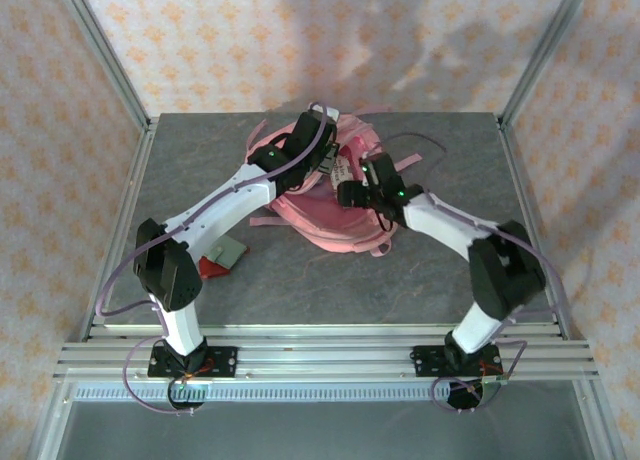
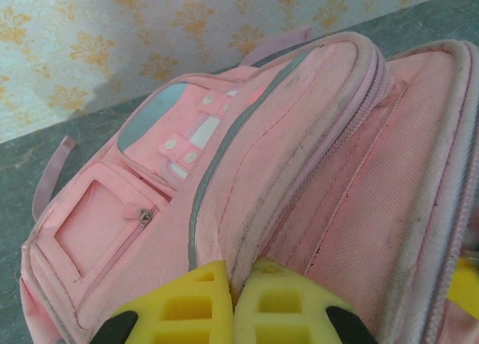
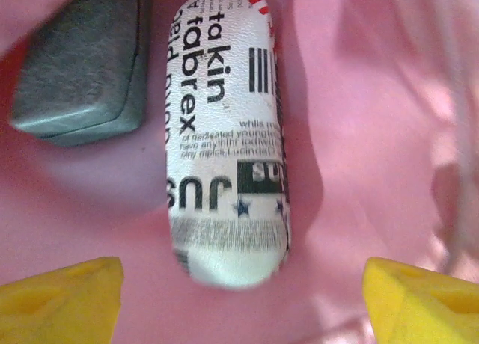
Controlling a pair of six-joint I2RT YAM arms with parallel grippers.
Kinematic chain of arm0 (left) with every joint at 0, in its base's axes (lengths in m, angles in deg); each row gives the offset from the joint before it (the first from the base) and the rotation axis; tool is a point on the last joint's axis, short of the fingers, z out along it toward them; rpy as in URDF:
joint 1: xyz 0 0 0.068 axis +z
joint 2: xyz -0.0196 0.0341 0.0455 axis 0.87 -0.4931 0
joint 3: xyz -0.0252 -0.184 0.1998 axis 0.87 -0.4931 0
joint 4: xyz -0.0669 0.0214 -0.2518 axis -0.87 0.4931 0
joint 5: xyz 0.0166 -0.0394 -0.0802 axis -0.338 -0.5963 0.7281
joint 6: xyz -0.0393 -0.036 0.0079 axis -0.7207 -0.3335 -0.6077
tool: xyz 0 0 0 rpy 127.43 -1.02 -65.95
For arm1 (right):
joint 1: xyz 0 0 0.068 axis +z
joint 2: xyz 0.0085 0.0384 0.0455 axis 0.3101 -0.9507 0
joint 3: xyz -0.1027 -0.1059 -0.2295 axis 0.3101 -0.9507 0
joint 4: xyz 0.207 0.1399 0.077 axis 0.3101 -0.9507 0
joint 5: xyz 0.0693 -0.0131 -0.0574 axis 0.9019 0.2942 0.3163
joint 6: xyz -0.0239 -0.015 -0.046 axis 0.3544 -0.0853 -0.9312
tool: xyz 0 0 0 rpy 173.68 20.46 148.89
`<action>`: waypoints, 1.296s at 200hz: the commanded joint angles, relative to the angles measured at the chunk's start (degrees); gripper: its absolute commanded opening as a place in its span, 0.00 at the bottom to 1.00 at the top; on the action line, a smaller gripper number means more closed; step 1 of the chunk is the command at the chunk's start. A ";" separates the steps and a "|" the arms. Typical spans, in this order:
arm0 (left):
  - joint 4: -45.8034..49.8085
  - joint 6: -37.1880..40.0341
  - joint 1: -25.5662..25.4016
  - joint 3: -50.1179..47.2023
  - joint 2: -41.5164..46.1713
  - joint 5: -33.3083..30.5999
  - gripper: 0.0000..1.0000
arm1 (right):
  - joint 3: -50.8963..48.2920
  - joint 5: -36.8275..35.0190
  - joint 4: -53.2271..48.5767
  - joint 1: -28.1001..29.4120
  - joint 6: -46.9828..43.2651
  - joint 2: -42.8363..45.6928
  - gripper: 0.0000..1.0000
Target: Pack the student bag
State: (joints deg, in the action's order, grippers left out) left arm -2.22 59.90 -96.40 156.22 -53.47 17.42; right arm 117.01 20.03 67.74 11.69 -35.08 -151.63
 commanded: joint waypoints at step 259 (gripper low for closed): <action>-5.62 -4.47 -3.23 -4.13 3.18 0.73 0.00 | 9.91 8.57 34.30 -2.77 23.81 -24.24 0.24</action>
State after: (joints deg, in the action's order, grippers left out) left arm -5.01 57.46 -99.09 152.22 -53.34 18.32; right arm 124.18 26.67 99.65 9.44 -11.13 -173.42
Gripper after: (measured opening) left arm 0.043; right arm 0.232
